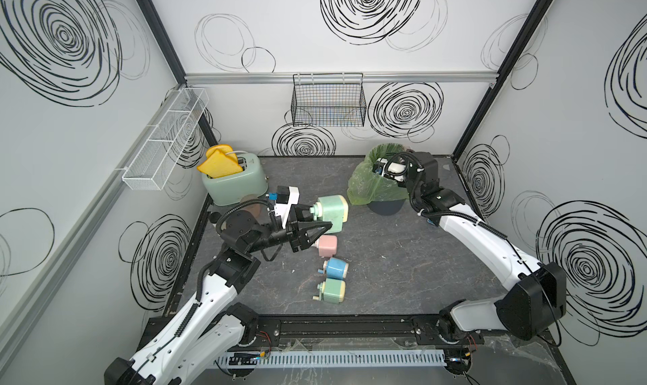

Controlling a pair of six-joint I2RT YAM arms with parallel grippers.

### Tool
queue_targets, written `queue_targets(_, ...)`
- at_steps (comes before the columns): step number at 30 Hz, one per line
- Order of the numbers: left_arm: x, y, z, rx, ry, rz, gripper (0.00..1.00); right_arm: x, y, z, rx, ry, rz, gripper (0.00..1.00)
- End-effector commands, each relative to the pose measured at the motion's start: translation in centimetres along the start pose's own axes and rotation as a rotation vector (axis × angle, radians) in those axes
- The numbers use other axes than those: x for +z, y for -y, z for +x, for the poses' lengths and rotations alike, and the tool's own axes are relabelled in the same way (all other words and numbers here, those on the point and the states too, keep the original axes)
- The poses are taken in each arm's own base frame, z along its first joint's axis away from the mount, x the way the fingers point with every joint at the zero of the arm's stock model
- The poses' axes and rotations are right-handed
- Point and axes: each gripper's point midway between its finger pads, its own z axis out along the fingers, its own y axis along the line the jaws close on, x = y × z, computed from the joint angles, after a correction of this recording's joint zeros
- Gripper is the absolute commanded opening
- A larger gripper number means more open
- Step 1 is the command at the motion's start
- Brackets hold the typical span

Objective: Take out the pencil sharpener tray and clean the shavings
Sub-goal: Pour the shavings into the trash bin.

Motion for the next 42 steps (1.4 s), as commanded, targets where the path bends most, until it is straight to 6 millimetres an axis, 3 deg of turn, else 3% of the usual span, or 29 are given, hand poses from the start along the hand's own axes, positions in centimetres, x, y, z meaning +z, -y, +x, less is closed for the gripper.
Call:
queue_targets(1, -0.3, 1.2, -1.2, 0.069, 0.041, 0.026, 0.39, 0.4, 2.1, 3.3, 0.008, -0.113, 0.076, 0.41)
queue_targets(3, -0.2, 1.1, -1.2, 0.067, 0.041, 0.03, 0.39, -0.6, -0.2, -1.4, -0.081, 0.031, 0.028, 0.4)
queue_targets(4, -0.1, 1.1, -1.2, 0.061, 0.042, 0.039, 0.4, -1.4, 0.2, -3.4, -0.017, 0.107, 0.02, 0.4)
queue_targets(5, 0.0, 1.2, -1.2, 0.055, 0.041, 0.047, 0.4, -1.7, 0.6, -3.4, 0.04, 0.122, -0.022, 0.4)
queue_targets(7, -0.1, 1.2, -1.3, 0.06, 0.04, 0.04, 0.39, 0.1, 1.9, 1.9, 0.077, -0.06, 0.047, 0.41)
queue_targets(8, -0.2, 1.2, -1.2, 0.066, 0.041, 0.03, 0.39, 0.7, 1.8, 3.2, 0.016, -0.125, 0.08, 0.43)
queue_targets(10, -0.2, 1.2, -1.1, 0.065, 0.041, 0.032, 0.39, -0.3, -0.7, -1.2, -0.095, 0.011, 0.011, 0.41)
queue_targets(11, -0.1, 1.1, -1.2, 0.059, 0.039, 0.038, 0.4, -1.4, -0.2, -3.7, -0.014, 0.112, -0.002, 0.41)
queue_targets(12, 0.0, 1.1, -1.2, 0.056, 0.038, 0.045, 0.39, -1.6, 0.5, -3.5, 0.058, 0.132, -0.035, 0.41)
queue_targets(14, -0.1, 1.2, -1.2, 0.063, 0.039, 0.039, 0.39, 0.0, 2.7, 1.0, 0.098, -0.033, 0.077, 0.41)
queue_targets(15, -0.2, 1.2, -1.2, 0.066, 0.04, 0.031, 0.39, 0.2, 2.1, 0.9, 0.012, -0.056, 0.095, 0.42)
queue_targets(16, -0.2, 1.2, -1.1, 0.065, 0.041, 0.031, 0.39, -0.2, 0.2, -1.0, -0.082, -0.004, 0.042, 0.41)
queue_targets(17, -0.1, 1.1, -1.1, 0.06, 0.039, 0.034, 0.4, -1.0, -0.5, -3.4, -0.076, 0.075, 0.019, 0.41)
queue_targets(18, 0.0, 1.0, -1.1, 0.054, 0.039, 0.039, 0.39, -1.3, 0.0, -3.9, -0.008, 0.095, 0.002, 0.41)
queue_targets(19, 0.1, 1.0, -1.2, 0.052, 0.038, 0.046, 0.39, -0.8, 1.3, -2.1, 0.061, 0.05, 0.0, 0.41)
queue_targets(20, 0.1, 1.1, -1.3, 0.056, 0.037, 0.044, 0.39, 0.0, 2.8, 0.9, 0.103, -0.038, 0.056, 0.41)
queue_targets(21, -0.1, 1.1, -1.3, 0.061, 0.039, 0.037, 0.39, 0.4, 3.0, 2.8, 0.093, -0.098, 0.094, 0.42)
queue_targets(22, -0.2, 1.2, -1.2, 0.066, 0.042, 0.033, 0.4, 0.3, 1.8, 2.3, 0.016, -0.088, 0.074, 0.42)
queue_targets(23, -0.1, 1.1, -1.1, 0.061, 0.041, 0.033, 0.39, -0.3, 0.8, -0.1, -0.029, -0.013, 0.05, 0.43)
queue_targets(24, 0.0, 1.1, -1.1, 0.055, 0.039, 0.042, 0.39, -0.9, 0.5, -2.0, -0.006, 0.052, 0.034, 0.43)
queue_targets(25, 0.2, 1.1, -1.1, 0.048, 0.038, 0.052, 0.39, -1.1, 0.7, -2.4, 0.05, 0.072, 0.007, 0.43)
queue_targets(28, 0.0, 1.1, -1.2, 0.058, 0.037, 0.043, 0.39, 0.5, 3.0, 3.1, 0.103, -0.114, 0.102, 0.43)
queue_targets(29, -0.1, 1.1, -1.1, 0.06, 0.038, 0.037, 0.39, 0.3, 2.3, 2.2, 0.063, -0.097, 0.083, 0.43)
queue_targets(32, 0.2, 1.0, -1.1, 0.047, 0.039, 0.05, 0.39, -1.5, 3.3, -1.8, 0.245, 0.083, 0.016, 0.42)
queue_targets(35, 0.1, 1.0, -1.3, 0.053, 0.044, 0.046, 0.39, -2.5, 5.6, -0.9, 0.472, 0.13, 0.009, 0.41)
queue_targets(37, 0.1, 0.7, -1.3, 0.05, 0.045, 0.039, 0.39, -3.8, 6.1, -0.9, 0.611, 0.198, -0.049, 0.39)
queue_targets(42, 0.3, 0.5, -1.4, 0.042, 0.044, 0.048, 0.39, -9.2, 6.8, -1.5, 0.883, 0.507, -0.095, 0.4)
